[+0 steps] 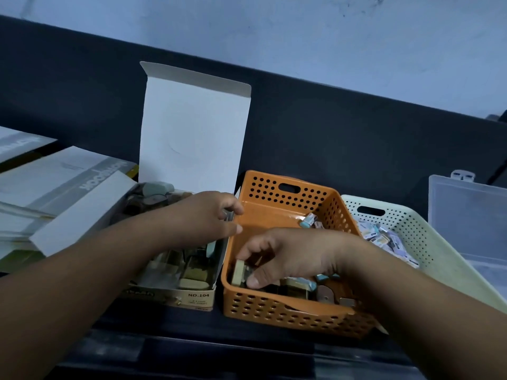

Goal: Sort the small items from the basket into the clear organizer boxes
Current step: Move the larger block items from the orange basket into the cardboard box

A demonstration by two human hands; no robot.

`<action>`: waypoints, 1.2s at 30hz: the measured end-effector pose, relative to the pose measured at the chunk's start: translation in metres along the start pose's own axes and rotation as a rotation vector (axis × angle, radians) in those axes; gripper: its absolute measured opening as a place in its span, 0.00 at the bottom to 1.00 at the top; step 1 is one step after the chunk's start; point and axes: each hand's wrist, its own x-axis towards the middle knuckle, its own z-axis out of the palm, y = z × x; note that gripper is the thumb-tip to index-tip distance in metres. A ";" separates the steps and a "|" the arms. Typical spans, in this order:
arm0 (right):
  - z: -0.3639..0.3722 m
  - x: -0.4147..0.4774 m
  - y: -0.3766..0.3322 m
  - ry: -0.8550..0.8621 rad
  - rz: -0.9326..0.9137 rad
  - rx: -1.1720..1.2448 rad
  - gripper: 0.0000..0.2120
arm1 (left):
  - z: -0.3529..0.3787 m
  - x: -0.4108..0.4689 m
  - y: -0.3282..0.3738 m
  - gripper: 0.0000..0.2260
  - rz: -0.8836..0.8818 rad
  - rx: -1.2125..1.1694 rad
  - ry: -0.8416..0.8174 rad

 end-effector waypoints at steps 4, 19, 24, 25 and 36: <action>-0.004 -0.002 0.006 0.084 -0.013 0.097 0.16 | 0.001 -0.001 0.000 0.16 -0.001 0.049 0.029; -0.043 -0.052 0.060 0.673 0.004 0.395 0.12 | 0.041 0.016 0.076 0.22 0.100 0.142 -0.422; -0.040 -0.062 0.070 0.694 0.013 0.407 0.12 | 0.063 0.031 0.084 0.22 0.034 0.259 -0.683; -0.039 -0.062 0.071 0.695 0.013 0.409 0.13 | 0.064 0.033 0.084 0.21 0.021 0.262 -0.701; -0.038 -0.059 0.080 0.666 0.006 0.457 0.13 | 0.064 0.049 0.067 0.12 -0.067 0.233 -0.558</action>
